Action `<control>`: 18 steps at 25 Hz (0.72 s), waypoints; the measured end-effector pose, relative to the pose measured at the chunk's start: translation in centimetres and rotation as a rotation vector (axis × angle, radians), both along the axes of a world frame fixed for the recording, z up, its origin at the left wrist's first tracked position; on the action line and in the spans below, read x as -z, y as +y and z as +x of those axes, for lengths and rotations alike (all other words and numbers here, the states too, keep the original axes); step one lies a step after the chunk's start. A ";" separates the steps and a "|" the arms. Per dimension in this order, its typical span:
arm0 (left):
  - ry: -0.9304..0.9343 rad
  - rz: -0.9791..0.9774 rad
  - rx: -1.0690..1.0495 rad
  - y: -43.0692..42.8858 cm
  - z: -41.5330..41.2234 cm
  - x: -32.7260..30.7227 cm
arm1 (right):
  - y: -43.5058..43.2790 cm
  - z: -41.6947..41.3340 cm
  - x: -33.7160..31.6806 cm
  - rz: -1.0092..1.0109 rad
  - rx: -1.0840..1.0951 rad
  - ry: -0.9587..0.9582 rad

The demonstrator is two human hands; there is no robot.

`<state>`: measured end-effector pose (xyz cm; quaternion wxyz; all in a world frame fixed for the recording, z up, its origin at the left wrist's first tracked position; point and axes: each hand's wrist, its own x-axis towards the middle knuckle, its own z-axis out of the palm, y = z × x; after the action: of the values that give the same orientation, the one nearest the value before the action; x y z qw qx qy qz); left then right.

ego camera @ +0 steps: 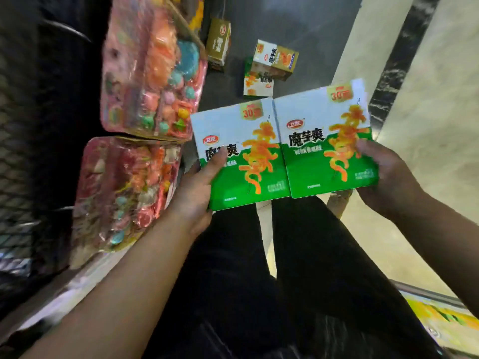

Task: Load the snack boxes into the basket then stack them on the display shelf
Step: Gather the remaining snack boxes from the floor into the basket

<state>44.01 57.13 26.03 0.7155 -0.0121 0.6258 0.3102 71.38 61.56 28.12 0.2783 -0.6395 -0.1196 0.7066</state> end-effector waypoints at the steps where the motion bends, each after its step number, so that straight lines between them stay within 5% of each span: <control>1: -0.025 0.036 -0.008 -0.5 -0.3 -3.0 | -0.4 -0.3 -3.4 0.015 0.024 0.019; 8: -0.039 0.223 -0.107 -5.1 -1.8 -21.1 | -4.2 -2.7 -21.3 0.239 0.018 0.060; 18: 0.116 0.457 -0.529 -18.0 2.0 -32.4 | -6.5 -2.5 -30.9 0.386 -0.431 0.211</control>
<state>46.05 39.11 58.40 0.5578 0.0043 0.5550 0.6172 68.88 55.09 59.05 0.2491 -0.4578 -0.3553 0.7760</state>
